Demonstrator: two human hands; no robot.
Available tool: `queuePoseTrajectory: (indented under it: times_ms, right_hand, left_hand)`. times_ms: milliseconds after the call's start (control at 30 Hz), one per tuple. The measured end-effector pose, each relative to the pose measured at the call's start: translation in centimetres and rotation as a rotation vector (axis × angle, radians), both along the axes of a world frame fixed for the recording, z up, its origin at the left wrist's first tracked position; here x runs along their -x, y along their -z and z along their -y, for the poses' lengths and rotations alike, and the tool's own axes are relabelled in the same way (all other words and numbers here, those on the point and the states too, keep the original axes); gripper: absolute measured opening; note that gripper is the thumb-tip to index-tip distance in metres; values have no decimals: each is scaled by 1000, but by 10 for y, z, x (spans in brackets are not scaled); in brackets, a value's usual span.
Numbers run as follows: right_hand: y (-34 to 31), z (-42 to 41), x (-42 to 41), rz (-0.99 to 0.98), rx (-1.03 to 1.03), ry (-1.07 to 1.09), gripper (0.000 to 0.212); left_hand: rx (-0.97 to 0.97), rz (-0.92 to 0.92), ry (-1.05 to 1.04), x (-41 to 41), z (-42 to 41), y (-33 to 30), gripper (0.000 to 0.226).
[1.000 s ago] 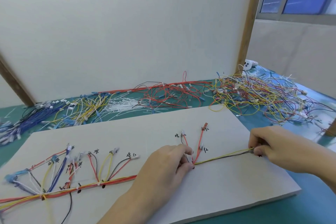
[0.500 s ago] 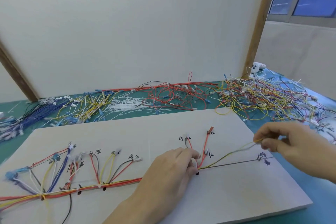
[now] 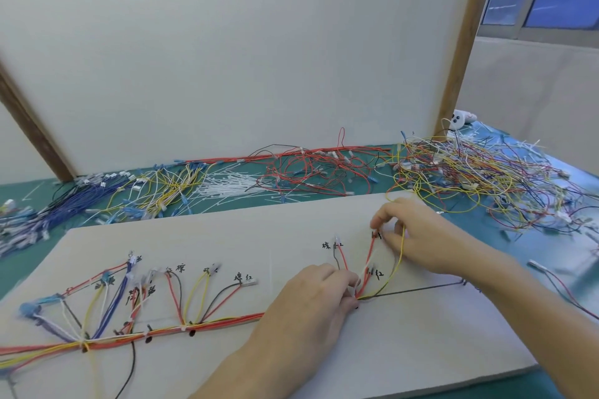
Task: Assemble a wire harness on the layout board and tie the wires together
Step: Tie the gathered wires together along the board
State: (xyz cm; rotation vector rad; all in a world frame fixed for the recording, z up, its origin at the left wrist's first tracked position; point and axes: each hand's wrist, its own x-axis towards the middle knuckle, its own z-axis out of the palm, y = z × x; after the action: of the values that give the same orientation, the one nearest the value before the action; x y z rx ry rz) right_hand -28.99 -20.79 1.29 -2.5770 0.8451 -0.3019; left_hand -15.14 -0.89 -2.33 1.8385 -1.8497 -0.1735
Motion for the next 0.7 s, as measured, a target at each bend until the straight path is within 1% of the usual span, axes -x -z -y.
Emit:
queuePoseTrajectory:
  times_ms: [100, 167, 200, 267, 300, 367, 467, 567, 633, 667, 700]
  right_hand:
    - [2, 11, -9, -121, 52, -43, 24]
    - [-1, 15, -11, -123, 70, -56, 17]
    - [-2, 16, -12, -127, 82, -65, 18]
    - [-3, 15, -13, -140, 124, -75, 26]
    - [-3, 15, -13, -107, 117, -72, 32]
    - [-4, 15, -10, 57, -36, -24, 36]
    - [-7, 14, -2, 304, -284, -14, 30]
    - [-9, 10, 5, 477, -505, -26, 27]
    - [-6, 7, 11, 480, -625, -35, 31]
    - [-4, 5, 15, 431, -614, -44, 34]
    - [-1, 4, 19, 357, -550, -58, 37]
  left_hand:
    - [-13, 6, 2, 0, 0, -2, 25]
    - [-13, 3, -3, -1, 0, -2, 23]
    - [-13, 3, -5, -1, 0, -3, 22]
    - [-17, 6, -5, 0, -1, -3, 21]
    - [-15, 7, -6, 0, -1, -3, 21]
    - [-5, 8, -9, 0, -1, -3, 18]
    - [6, -2, -12, 0, -1, -2, 15]
    - [10, -2, -12, 0, -1, -1, 14]
    - [12, 6, -9, 1, -1, 0, 14]
    - [14, 9, -5, 0, -1, -1, 15]
    - [18, 8, 0, 0, -1, -1, 15]
